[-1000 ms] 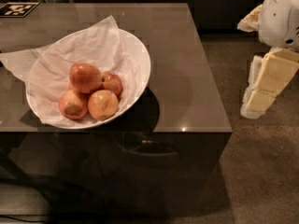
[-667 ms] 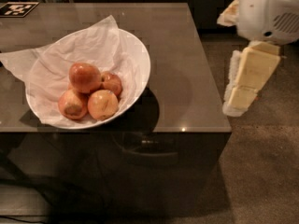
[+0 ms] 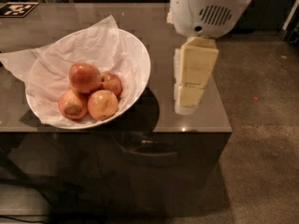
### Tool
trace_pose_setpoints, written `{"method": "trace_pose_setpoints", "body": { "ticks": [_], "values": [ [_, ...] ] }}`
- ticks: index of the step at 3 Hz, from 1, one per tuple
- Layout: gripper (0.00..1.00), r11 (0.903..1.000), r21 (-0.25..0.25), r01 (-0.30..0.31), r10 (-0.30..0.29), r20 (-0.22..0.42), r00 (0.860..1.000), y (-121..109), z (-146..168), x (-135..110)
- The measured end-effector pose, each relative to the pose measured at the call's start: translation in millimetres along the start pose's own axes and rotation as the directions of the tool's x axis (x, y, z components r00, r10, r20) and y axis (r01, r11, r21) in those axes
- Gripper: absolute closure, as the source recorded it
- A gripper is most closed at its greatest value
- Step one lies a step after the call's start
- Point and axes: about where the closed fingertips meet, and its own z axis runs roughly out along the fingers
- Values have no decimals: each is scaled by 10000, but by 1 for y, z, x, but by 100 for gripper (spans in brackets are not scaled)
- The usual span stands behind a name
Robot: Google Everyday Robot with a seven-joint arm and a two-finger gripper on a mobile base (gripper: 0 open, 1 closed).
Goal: Pick apple from white bowl
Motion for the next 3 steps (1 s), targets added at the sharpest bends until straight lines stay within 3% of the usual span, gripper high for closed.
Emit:
{"method": "trace_pose_setpoints", "body": {
  "ticks": [1,2,3],
  "values": [
    [0,9995,323,61,-66,173,9998,-2,-7,-6],
    [0,9995,283,100,-113,472,9988,0,3,-6],
    [0,9982,30,603,-604,767,9952,-21,23,-21]
  ]
}}
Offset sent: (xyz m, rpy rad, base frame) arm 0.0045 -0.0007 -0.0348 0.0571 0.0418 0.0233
